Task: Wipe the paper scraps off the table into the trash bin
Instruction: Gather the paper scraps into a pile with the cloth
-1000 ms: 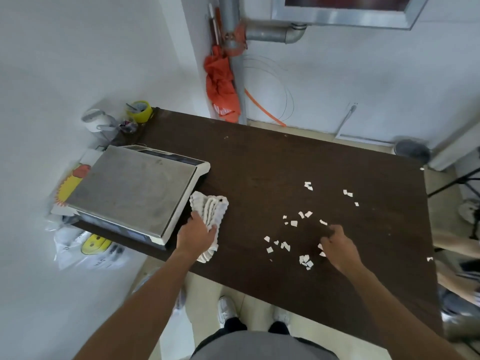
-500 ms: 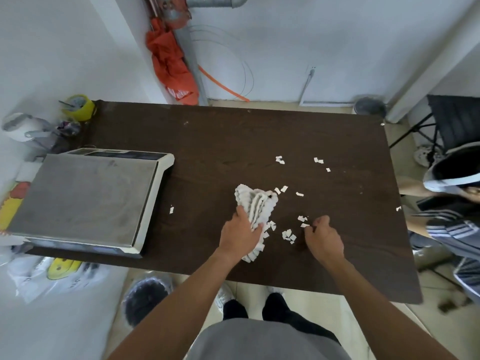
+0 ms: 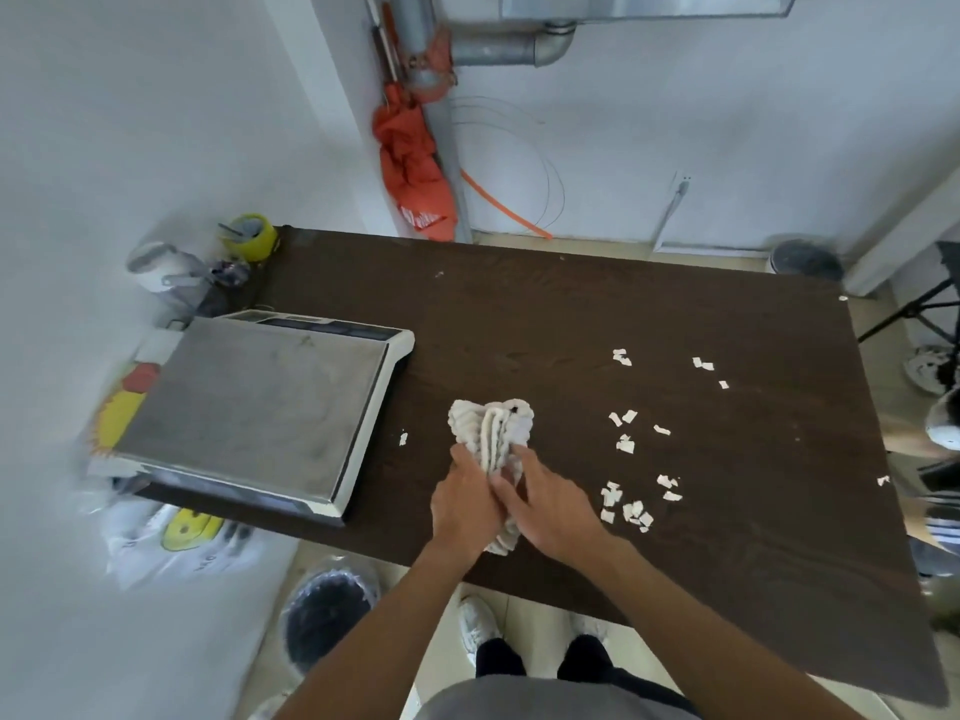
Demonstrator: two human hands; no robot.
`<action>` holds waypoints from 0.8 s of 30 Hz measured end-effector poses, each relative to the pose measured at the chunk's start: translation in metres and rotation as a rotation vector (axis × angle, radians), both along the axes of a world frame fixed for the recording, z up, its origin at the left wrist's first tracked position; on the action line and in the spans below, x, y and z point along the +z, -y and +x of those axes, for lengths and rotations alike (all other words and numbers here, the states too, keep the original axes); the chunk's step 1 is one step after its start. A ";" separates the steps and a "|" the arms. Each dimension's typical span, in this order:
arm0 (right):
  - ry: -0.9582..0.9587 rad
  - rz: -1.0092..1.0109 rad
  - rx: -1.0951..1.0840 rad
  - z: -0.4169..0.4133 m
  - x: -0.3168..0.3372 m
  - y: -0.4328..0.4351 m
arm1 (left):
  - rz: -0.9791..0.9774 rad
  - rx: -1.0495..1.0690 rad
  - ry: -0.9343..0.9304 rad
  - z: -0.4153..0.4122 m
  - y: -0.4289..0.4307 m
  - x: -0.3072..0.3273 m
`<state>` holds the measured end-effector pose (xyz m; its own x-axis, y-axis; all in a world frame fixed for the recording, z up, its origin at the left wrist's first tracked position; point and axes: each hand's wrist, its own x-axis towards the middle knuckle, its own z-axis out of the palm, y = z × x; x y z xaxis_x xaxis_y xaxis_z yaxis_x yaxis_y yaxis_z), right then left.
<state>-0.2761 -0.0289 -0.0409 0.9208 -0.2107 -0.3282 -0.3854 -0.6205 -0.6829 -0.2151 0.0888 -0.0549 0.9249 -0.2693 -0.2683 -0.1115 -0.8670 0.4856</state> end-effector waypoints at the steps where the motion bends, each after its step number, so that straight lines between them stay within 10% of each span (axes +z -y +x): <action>1: -0.027 0.012 0.064 0.007 0.001 -0.013 | 0.034 0.059 -0.005 0.001 -0.012 0.000; 10: -0.125 -0.012 0.463 0.025 -0.008 -0.093 | 0.158 0.262 0.004 -0.014 -0.099 -0.003; 24: -0.179 -0.175 0.238 0.003 -0.015 -0.024 | 0.167 -0.067 -0.124 -0.029 -0.023 -0.020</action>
<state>-0.2734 -0.0050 -0.0562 0.8821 -0.0640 -0.4666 -0.3194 -0.8093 -0.4929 -0.2441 0.1122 -0.0745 0.8637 -0.2714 -0.4246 -0.1200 -0.9291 0.3498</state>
